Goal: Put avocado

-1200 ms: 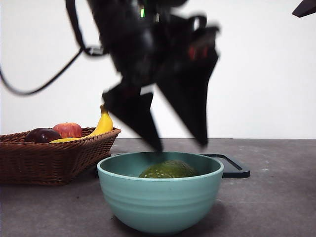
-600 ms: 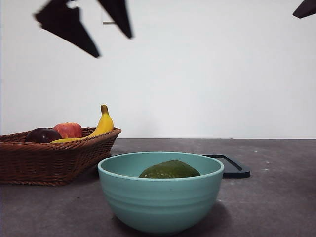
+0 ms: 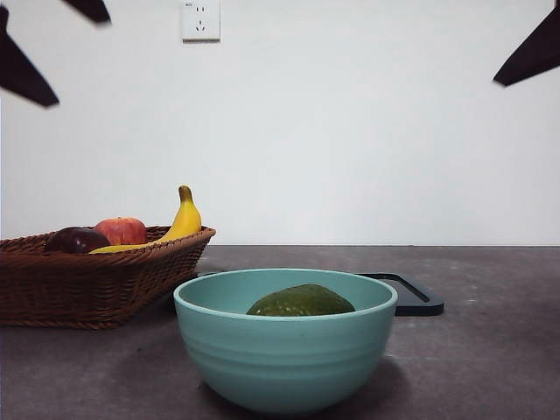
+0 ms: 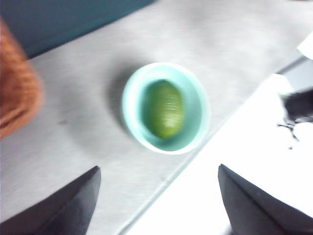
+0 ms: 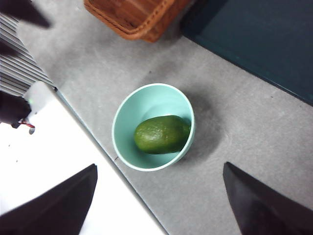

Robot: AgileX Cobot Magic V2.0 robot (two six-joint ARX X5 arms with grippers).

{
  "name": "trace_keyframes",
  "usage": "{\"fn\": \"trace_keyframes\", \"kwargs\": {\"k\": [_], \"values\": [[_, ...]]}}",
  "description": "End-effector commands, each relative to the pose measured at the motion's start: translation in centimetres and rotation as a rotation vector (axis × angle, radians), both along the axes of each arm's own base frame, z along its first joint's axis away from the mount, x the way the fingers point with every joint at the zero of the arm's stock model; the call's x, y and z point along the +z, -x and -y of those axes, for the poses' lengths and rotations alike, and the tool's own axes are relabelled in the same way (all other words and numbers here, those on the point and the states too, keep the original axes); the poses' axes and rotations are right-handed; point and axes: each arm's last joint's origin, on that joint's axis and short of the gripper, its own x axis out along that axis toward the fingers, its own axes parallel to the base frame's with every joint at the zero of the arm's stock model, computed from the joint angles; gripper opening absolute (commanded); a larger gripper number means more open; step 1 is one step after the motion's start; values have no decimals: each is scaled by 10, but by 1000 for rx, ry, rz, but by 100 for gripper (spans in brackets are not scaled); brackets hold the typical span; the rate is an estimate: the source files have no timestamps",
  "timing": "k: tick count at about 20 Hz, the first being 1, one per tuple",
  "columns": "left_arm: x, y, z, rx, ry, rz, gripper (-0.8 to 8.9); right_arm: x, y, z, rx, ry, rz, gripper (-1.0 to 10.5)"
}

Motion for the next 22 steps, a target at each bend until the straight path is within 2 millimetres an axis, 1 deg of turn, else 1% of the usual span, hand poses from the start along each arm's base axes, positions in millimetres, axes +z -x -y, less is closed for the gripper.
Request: {"fn": "trace_keyframes", "kwargs": {"k": [1, 3, 6, 9, 12, 15, 17, 22], "values": [[7, 6, -1, -47, 32, 39, 377, -3, -11, -6, 11, 12, -17, 412], [11, 11, -3, -50, 45, 64, 377, -12, -22, -13, 16, 31, -55, 410], [11, 12, -4, -52, 46, 70, 377, -26, -39, -28, 45, 49, -85, 315], [11, 12, -4, -52, 46, 70, 377, -42, -53, -48, 68, 95, -84, 314], [11, 12, -4, -52, 46, 70, 377, -65, -63, -69, 87, 176, -91, 314], [11, 12, -4, -52, 46, 70, 377, -83, -69, -88, 97, 246, -65, 308], [11, 12, -4, -52, 46, 70, 377, -92, -71, -98, 101, 282, -42, 242], [11, 12, -4, -52, 46, 70, 377, -108, -71, -116, 117, 333, -5, 195]]}}
